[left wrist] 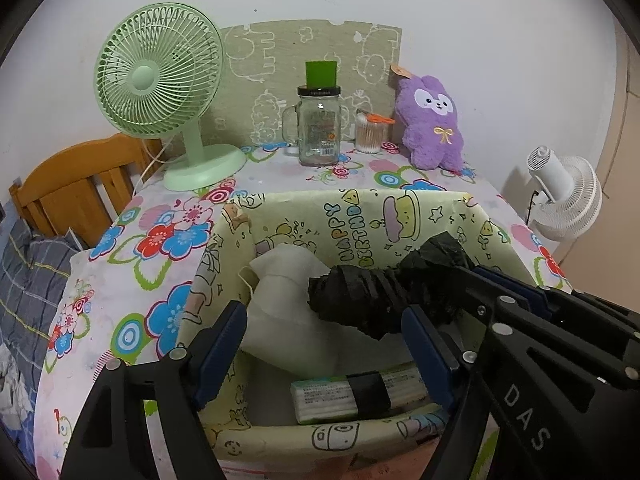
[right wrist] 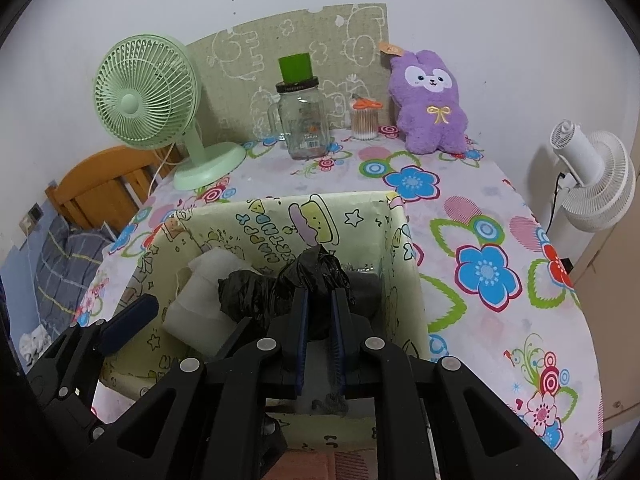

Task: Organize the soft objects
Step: 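Open both tools to release the tissue pack and black bag into the box, then withdraw both tools from the box toward the remaining items, then grasp the white rolled cloth with the beige end with the right tool, then grasp the pink paper packet with the left tool, then lift and carry the pink packet and white cloth toward the box with both tools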

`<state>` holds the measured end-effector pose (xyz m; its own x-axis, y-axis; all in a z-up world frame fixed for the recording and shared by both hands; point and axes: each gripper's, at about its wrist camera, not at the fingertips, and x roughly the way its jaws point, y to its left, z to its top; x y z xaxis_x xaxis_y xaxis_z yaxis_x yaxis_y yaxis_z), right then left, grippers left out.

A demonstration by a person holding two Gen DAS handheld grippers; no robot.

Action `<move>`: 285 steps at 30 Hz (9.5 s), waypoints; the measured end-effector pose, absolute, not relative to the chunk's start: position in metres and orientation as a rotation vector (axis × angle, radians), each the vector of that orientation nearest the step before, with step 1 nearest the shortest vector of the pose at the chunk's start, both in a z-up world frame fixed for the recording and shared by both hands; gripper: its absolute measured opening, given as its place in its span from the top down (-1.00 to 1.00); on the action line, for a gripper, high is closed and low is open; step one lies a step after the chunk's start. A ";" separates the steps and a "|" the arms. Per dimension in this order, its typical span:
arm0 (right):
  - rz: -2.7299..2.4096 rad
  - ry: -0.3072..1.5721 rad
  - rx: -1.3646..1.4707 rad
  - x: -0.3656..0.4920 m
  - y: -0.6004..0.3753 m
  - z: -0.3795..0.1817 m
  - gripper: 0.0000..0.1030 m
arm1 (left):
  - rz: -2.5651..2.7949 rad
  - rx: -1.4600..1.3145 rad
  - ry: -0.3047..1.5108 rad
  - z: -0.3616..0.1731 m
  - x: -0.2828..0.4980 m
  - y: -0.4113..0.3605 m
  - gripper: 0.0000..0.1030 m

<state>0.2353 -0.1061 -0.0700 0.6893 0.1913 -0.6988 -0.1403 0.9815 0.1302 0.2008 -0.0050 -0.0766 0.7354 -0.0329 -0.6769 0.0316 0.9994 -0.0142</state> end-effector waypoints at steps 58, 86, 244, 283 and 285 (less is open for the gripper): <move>0.169 0.548 0.025 0.086 -0.128 -0.002 -0.99 | -0.057 -0.006 0.580 -0.016 0.057 -0.026 -0.82; 0.158 0.622 0.038 0.063 -0.142 -0.063 -0.99 | -0.076 -0.005 0.655 -0.080 0.039 -0.039 -0.72; 0.179 0.837 0.125 0.086 -0.157 -0.115 0.48 | -0.191 0.040 0.840 -0.115 0.061 -0.055 0.24; 0.165 0.940 0.057 0.110 -0.140 -0.146 0.55 | -0.184 0.020 0.909 -0.146 0.077 -0.041 0.24; 0.161 0.934 0.052 0.109 -0.139 -0.145 0.59 | -0.186 0.015 0.907 -0.144 0.076 -0.040 0.24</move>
<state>0.1092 -0.1388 -0.1451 0.5839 0.1603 -0.7959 -0.1154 0.9867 0.1141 0.0759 -0.0402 -0.1441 0.6013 -0.1538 -0.7841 0.1665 0.9839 -0.0653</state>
